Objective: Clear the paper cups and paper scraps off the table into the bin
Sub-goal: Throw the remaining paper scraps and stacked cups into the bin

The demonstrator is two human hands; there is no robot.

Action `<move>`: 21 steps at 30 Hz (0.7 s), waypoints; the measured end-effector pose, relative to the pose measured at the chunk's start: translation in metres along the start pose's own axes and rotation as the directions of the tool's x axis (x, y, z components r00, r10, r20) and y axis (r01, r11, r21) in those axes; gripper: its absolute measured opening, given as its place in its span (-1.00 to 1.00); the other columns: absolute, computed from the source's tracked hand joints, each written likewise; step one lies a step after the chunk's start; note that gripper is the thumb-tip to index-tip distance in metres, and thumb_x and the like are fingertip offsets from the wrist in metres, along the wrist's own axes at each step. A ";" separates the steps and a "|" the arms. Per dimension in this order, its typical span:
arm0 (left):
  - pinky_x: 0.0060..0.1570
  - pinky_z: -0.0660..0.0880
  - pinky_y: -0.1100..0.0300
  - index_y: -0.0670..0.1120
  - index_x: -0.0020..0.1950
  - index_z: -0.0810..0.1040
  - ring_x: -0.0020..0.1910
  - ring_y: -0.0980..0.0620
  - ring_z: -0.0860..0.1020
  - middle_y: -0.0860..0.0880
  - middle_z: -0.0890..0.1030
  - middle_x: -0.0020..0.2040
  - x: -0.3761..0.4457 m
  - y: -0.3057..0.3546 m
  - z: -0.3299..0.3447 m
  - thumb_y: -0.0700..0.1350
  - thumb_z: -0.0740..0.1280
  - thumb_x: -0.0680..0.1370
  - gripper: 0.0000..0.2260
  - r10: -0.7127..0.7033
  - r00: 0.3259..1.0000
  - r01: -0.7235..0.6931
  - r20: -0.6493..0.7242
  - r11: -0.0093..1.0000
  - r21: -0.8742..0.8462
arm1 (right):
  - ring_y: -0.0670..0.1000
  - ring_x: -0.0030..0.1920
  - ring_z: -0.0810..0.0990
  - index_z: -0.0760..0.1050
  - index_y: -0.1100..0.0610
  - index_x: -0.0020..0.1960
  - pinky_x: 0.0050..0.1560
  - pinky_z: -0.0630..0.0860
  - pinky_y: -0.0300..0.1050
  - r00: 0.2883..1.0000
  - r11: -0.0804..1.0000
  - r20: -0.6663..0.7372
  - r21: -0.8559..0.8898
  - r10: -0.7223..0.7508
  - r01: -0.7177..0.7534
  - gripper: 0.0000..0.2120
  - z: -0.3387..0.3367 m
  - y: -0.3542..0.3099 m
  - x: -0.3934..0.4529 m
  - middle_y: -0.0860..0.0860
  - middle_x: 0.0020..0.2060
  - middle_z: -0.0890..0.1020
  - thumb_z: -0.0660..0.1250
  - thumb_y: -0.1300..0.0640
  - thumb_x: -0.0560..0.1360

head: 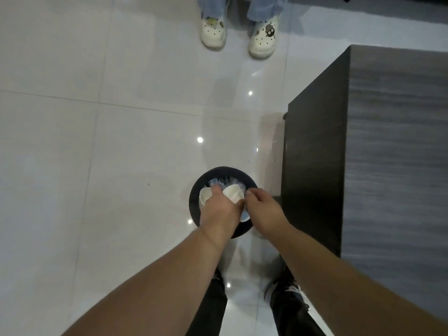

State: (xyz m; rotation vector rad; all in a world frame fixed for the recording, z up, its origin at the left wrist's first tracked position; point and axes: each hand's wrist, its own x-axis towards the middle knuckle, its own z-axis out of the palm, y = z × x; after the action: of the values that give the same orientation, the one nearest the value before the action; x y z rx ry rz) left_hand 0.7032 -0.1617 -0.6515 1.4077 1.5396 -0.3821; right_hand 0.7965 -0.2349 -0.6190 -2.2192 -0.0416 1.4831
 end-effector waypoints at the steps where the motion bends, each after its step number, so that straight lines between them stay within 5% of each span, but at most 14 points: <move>1: -0.12 0.49 0.15 0.02 0.44 0.41 0.15 -0.15 0.66 0.05 0.58 -0.02 0.013 -0.004 0.007 0.14 0.46 0.60 -0.52 -0.049 0.999 0.049 0.016 0.999 -0.020 | -0.02 0.09 0.63 0.56 -0.06 0.37 0.20 0.54 0.02 0.999 1.000 0.048 -0.019 0.015 -0.014 -0.63 0.006 0.003 0.016 -0.01 0.13 0.66 0.14 -0.18 0.71; 5: -0.28 0.38 0.26 -0.06 0.40 0.47 -0.11 0.05 0.57 0.04 0.50 -0.02 0.037 -0.020 0.016 0.01 0.43 0.61 -0.60 0.097 0.994 -0.093 -0.051 0.993 0.078 | 0.14 0.30 0.61 0.53 -0.06 0.46 0.47 0.44 0.17 0.980 0.991 0.166 -0.090 0.108 -0.094 -0.46 0.024 0.014 0.054 0.12 0.28 0.65 0.00 -0.29 0.71; 9: 0.11 0.58 0.05 -0.05 0.49 0.49 0.15 -0.14 0.64 -0.12 0.54 0.30 0.027 -0.028 0.008 -0.06 0.39 0.64 -0.58 0.174 0.984 -0.178 0.041 0.967 0.180 | 0.08 0.17 0.67 0.60 -0.10 0.34 0.30 0.57 0.13 0.983 0.996 0.160 0.002 0.084 -0.086 -0.65 0.023 0.019 0.059 0.04 0.15 0.70 0.14 -0.14 0.71; 12: 0.18 0.55 0.11 -0.01 0.47 0.56 0.22 -0.07 0.66 -0.05 0.61 0.36 0.018 -0.038 -0.006 -0.04 0.40 0.64 -0.62 0.172 0.983 -0.178 0.062 0.976 0.123 | -0.07 -0.11 0.68 0.65 -0.09 0.04 -0.14 0.59 -0.12 0.993 1.000 -0.118 0.006 -0.013 0.014 -0.83 0.007 0.010 0.069 -0.11 -0.17 0.69 0.27 -0.03 0.63; 14: 0.10 0.52 0.21 0.04 0.43 0.59 0.12 0.05 0.69 0.03 0.66 0.31 0.015 -0.048 -0.013 -0.01 0.40 0.66 -0.66 0.182 0.981 -0.185 0.069 0.981 0.048 | 0.00 -0.20 0.66 0.62 0.08 -0.06 -0.17 0.60 -0.09 0.938 0.992 -0.347 0.116 0.002 0.041 -0.84 -0.011 0.003 0.107 -0.04 -0.24 0.67 0.30 0.05 0.59; 17: -0.03 0.49 0.49 0.18 0.36 0.59 0.06 0.25 0.66 0.21 0.64 0.26 0.020 -0.063 -0.017 0.02 0.39 0.67 -0.74 0.232 0.970 -0.226 0.077 0.971 -0.075 | 0.06 -0.18 0.62 0.53 0.12 0.01 -0.10 0.62 0.01 0.929 0.961 -0.341 0.271 0.144 -0.050 -0.95 -0.026 -0.013 0.188 0.04 -0.21 0.60 0.30 0.17 0.59; 19: -0.11 0.50 0.53 0.27 0.28 0.59 0.06 0.33 0.65 0.26 0.66 0.18 0.028 -0.071 -0.019 0.05 0.38 0.67 -0.79 0.251 0.964 -0.238 0.090 0.962 -0.134 | 0.04 -0.19 0.65 0.53 0.12 0.15 -0.06 0.67 -0.02 0.951 0.984 -0.269 0.132 0.154 -0.122 -0.86 -0.009 -0.008 0.240 0.07 -0.12 0.63 0.30 0.22 0.60; 21: -0.16 0.52 0.48 0.32 0.23 0.59 0.03 0.32 0.66 0.30 0.67 0.10 0.033 -0.077 -0.025 0.07 0.37 0.67 -0.83 0.272 0.958 -0.256 0.090 0.953 -0.163 | 0.04 -0.11 0.65 0.56 0.08 0.31 0.03 0.65 -0.03 0.966 0.976 -0.257 -0.210 0.007 -0.062 -0.66 0.013 0.005 0.281 0.10 0.07 0.63 0.34 0.23 0.54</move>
State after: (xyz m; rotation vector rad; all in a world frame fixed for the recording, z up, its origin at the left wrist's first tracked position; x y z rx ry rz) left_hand 0.6291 -0.1449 -0.6945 1.4267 1.2423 -0.1746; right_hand 0.9007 -0.1569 -0.8680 -2.5835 -0.0858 1.2492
